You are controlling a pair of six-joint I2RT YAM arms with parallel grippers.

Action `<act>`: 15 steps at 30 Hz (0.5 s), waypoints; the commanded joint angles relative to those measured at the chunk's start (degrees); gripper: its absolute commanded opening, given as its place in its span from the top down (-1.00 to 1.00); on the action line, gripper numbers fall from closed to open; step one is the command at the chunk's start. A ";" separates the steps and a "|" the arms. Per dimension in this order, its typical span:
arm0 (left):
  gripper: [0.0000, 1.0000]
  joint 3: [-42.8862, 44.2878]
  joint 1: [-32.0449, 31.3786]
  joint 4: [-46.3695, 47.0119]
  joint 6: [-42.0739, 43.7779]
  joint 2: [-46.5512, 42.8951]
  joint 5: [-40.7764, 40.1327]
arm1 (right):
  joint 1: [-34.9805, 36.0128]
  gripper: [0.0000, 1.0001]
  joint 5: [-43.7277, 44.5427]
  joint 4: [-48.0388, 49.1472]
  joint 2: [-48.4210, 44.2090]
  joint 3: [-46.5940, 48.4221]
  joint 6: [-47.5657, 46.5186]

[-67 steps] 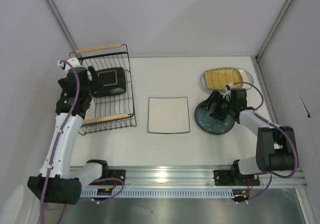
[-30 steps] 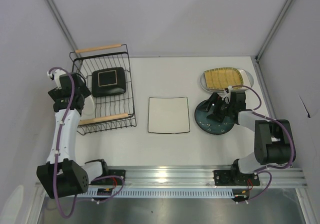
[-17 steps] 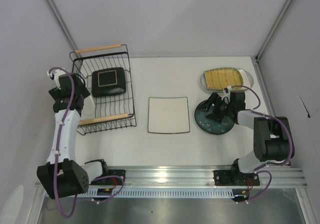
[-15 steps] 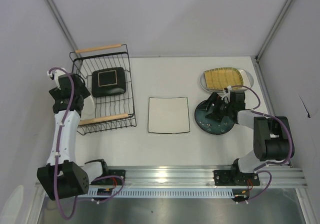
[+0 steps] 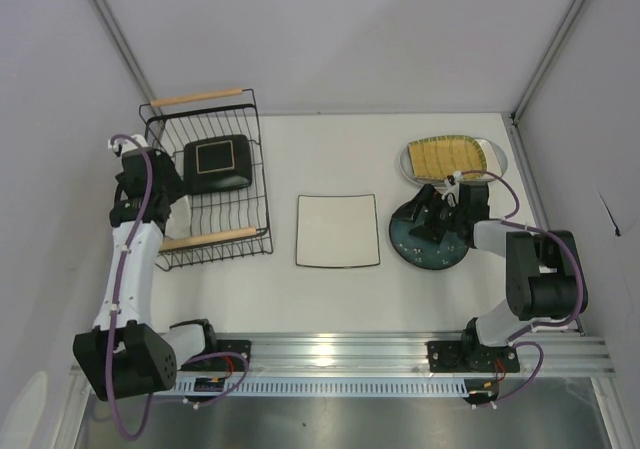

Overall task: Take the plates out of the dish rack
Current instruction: Grab a plate with the left arm

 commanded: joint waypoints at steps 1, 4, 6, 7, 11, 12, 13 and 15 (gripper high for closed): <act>-0.33 0.08 -1.32 -0.71 1.49 0.44 1.40 | 0.61 -1.00 1.41 -1.00 2.02 0.64 -0.57; -0.18 -0.70 -2.02 -0.45 2.11 0.44 1.66 | 0.70 -1.00 1.24 -0.64 2.64 0.64 -0.40; -0.01 -0.97 -2.90 -0.28 3.07 1.31 3.05 | 0.79 -0.99 1.06 -0.55 2.90 0.73 -0.39; 0.04 -1.06 -3.16 -0.54 3.34 1.84 3.59 | 0.79 -0.99 1.06 -0.64 2.99 0.73 -0.31; 0.34 -0.45 -5.09 -2.21 5.18 5.62 4.56 | 0.97 -0.99 1.06 -0.73 3.08 0.82 -0.31; 0.45 -0.45 -5.36 -2.38 5.19 5.89 4.30 | 0.97 -0.99 1.06 -0.73 3.16 0.91 -0.31; 0.49 -0.62 -5.62 -2.39 5.45 6.15 3.60 | 0.88 -0.99 1.15 -0.90 3.17 0.91 -0.39; 0.53 -0.80 -6.50 -2.30 6.06 6.50 3.16 | 0.96 -0.99 1.15 -0.91 3.25 0.91 -0.31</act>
